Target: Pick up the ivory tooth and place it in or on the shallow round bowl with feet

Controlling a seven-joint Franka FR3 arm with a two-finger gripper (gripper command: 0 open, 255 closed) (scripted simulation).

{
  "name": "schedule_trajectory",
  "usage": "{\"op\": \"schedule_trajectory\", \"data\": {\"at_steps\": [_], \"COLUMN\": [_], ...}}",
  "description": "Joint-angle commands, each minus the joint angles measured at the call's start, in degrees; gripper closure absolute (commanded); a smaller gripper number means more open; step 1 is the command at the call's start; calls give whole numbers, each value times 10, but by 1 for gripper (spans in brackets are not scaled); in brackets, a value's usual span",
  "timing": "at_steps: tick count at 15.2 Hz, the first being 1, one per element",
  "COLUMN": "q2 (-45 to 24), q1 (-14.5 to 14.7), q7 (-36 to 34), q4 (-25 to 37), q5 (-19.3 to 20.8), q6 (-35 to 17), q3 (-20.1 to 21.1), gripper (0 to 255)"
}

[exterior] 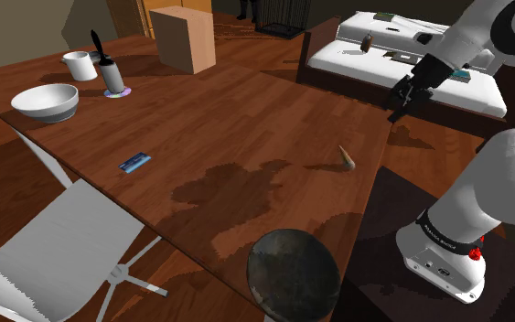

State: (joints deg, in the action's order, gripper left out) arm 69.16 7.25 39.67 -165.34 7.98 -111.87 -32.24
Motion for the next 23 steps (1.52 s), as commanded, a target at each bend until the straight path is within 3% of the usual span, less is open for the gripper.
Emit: {"op": "schedule_trajectory", "data": {"at_steps": [1, 4, 7, 8, 16, 23], "q2": [15, -9, -46, -51, -83, -83], "q1": [11, 54, 142, 166, 212, 212], "q7": [109, 266, 420, 450, 449, 449], "q4": [-31, -45, -29, -23, -59, -59], "q5": [19, 49, 75, 80, 96, 96], "q6": [-25, -62, -91, -95, -181, -181], "q3": [-89, -234, -384, -416, -456, -456], "gripper": [0, 0, 0, 0, 0, 0]}}
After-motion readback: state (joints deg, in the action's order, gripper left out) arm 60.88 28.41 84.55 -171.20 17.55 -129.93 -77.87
